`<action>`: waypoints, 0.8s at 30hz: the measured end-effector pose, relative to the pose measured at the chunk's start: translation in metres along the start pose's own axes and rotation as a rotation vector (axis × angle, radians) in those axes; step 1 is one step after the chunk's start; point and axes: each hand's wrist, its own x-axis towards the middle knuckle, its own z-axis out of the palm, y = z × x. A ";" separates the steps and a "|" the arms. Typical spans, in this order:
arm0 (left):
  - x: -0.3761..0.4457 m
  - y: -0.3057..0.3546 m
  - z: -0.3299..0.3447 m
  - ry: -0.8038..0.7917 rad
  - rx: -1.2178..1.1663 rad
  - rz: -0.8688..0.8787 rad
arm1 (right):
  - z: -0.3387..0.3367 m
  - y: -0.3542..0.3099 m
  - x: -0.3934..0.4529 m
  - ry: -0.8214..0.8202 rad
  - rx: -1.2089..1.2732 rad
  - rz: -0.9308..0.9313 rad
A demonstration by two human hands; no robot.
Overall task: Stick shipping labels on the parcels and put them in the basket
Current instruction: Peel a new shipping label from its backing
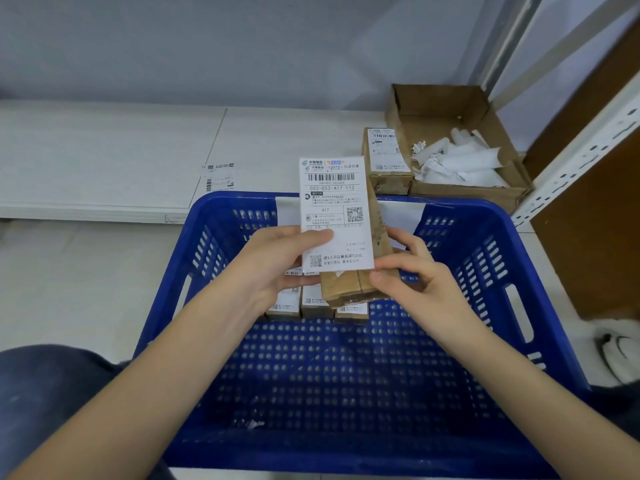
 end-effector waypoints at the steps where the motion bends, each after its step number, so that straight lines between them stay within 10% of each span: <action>1: 0.000 0.000 0.000 0.003 -0.002 -0.001 | 0.000 0.000 0.000 0.000 0.004 -0.003; 24: 0.003 -0.003 0.001 0.008 -0.021 -0.009 | 0.002 0.003 0.004 0.036 -0.021 -0.033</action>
